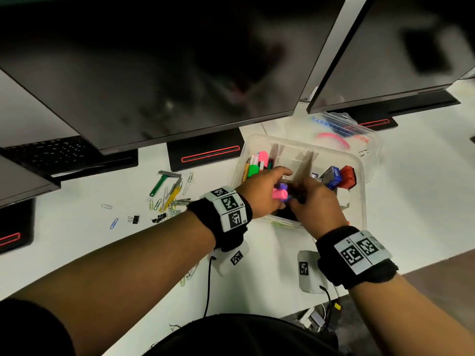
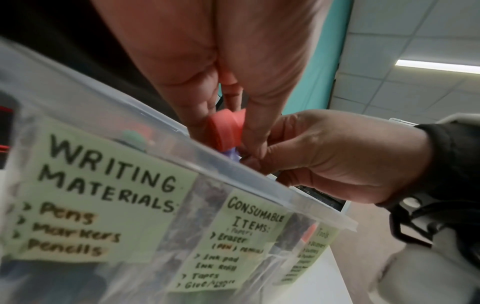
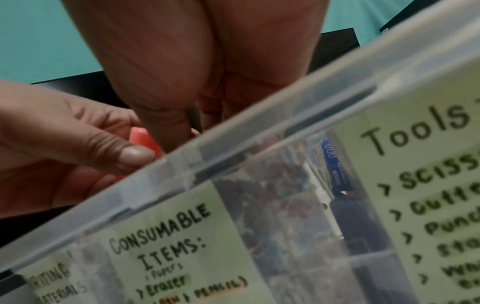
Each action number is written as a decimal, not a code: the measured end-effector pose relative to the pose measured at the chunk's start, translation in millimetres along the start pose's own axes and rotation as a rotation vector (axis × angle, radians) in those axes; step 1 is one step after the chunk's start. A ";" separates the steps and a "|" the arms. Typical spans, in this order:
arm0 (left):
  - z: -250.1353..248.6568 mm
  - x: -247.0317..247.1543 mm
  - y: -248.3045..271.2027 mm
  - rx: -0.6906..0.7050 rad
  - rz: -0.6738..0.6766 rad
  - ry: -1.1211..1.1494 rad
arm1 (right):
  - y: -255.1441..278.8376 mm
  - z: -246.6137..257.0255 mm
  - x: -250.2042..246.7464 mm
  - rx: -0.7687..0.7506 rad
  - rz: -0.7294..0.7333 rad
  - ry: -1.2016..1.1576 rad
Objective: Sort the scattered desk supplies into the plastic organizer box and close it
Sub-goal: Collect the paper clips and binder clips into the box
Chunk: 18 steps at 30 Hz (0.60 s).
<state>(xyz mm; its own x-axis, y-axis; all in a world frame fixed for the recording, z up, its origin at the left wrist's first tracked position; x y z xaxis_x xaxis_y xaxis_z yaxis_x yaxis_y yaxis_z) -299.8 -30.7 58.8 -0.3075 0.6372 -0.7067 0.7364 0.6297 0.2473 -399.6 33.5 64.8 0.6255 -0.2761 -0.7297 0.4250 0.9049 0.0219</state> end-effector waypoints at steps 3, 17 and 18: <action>5.7 4.1 3.0 0.010 0.045 0.067 | -2.0 8.2 -2.7 -0.019 -0.015 0.006; 89.9 -59.7 67.9 -0.117 -0.116 -0.150 | 35.0 99.2 79.0 -0.445 0.298 0.078; 101.7 -56.8 73.5 -0.136 -0.073 -0.180 | 39.2 99.5 92.3 -0.460 0.353 0.103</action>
<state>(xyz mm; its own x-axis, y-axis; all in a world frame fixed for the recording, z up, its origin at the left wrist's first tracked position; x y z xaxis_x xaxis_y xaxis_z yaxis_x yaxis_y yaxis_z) -166.9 -65.8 49.7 -0.2351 0.5060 -0.8299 0.6245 0.7329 0.2699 -260.1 11.3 66.2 0.6006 0.0792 -0.7956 -0.1395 0.9902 -0.0068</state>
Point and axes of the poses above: each hand's wrist, its own y-axis away from the middle knuckle, its own x-axis out of the palm, z = x × y, the point moved 7 cm from there along -y, towards the middle knuckle, and after that the axes turned 7 degrees about -y, right-handed, at the moved point
